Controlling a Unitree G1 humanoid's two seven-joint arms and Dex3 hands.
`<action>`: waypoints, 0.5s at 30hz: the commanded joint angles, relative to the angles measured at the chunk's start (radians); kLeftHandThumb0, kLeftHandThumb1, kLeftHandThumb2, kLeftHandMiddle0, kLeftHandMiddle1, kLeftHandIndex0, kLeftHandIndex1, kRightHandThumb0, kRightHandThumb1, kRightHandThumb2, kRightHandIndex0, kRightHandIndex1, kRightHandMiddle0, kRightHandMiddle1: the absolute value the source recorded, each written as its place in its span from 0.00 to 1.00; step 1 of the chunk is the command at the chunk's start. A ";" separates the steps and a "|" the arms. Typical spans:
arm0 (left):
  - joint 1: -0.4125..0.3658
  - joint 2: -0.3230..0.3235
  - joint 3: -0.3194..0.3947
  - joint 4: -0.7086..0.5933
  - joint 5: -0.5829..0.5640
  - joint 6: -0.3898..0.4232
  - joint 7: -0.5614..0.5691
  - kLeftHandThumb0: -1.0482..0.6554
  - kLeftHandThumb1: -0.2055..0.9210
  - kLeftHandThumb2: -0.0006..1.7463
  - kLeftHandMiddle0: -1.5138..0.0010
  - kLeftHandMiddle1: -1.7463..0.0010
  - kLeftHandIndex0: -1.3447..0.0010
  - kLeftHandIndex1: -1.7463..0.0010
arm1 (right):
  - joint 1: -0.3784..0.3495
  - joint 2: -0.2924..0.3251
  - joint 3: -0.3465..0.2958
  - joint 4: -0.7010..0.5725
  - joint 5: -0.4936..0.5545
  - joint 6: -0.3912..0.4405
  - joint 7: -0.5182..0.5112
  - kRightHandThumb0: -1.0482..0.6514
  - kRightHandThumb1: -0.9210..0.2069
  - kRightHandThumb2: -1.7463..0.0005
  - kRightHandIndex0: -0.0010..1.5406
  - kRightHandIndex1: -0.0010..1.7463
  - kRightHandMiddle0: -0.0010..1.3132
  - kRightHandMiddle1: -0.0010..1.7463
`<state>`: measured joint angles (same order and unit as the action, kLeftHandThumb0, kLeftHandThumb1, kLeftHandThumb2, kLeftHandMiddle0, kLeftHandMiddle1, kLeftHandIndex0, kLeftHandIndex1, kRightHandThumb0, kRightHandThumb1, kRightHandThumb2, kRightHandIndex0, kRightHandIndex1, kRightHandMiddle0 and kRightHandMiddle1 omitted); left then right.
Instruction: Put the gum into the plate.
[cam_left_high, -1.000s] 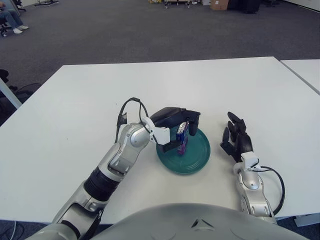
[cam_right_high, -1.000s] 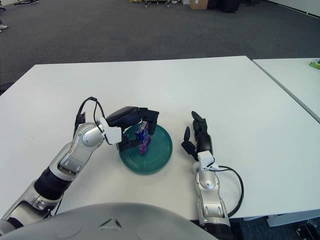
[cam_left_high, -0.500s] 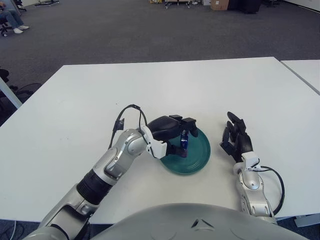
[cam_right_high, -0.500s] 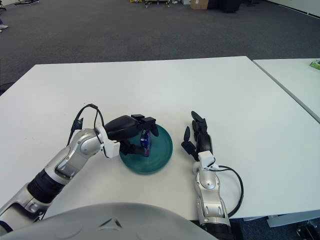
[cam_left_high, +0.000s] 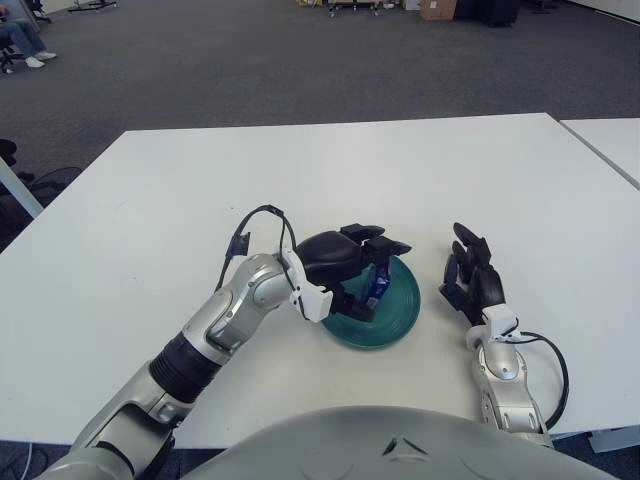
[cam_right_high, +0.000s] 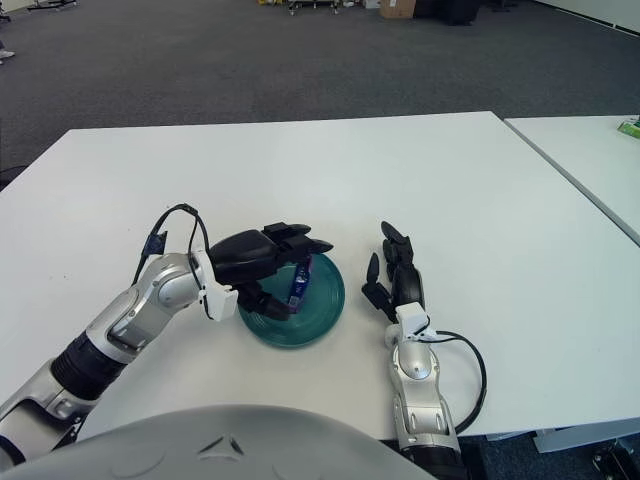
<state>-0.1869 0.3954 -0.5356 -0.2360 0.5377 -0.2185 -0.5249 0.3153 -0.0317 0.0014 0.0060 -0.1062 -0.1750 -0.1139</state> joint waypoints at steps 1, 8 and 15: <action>0.008 0.010 0.029 -0.008 -0.021 0.007 -0.003 0.00 1.00 0.22 1.00 1.00 1.00 1.00 | 0.059 0.011 0.013 0.099 0.002 0.110 0.017 0.18 0.00 0.43 0.15 0.00 0.00 0.29; 0.034 -0.006 0.072 -0.034 -0.074 0.022 0.011 0.00 1.00 0.20 1.00 1.00 1.00 1.00 | 0.056 0.021 0.011 0.103 -0.004 0.130 0.001 0.18 0.00 0.45 0.12 0.00 0.00 0.27; 0.064 -0.023 0.125 -0.057 -0.119 0.033 0.042 0.00 1.00 0.15 1.00 1.00 1.00 1.00 | 0.058 0.026 0.014 0.090 -0.005 0.155 -0.004 0.18 0.00 0.45 0.11 0.00 0.00 0.27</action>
<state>-0.1392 0.3745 -0.4579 -0.2777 0.4454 -0.1981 -0.5122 0.3125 -0.0266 0.0014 0.0051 -0.1083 -0.1676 -0.1260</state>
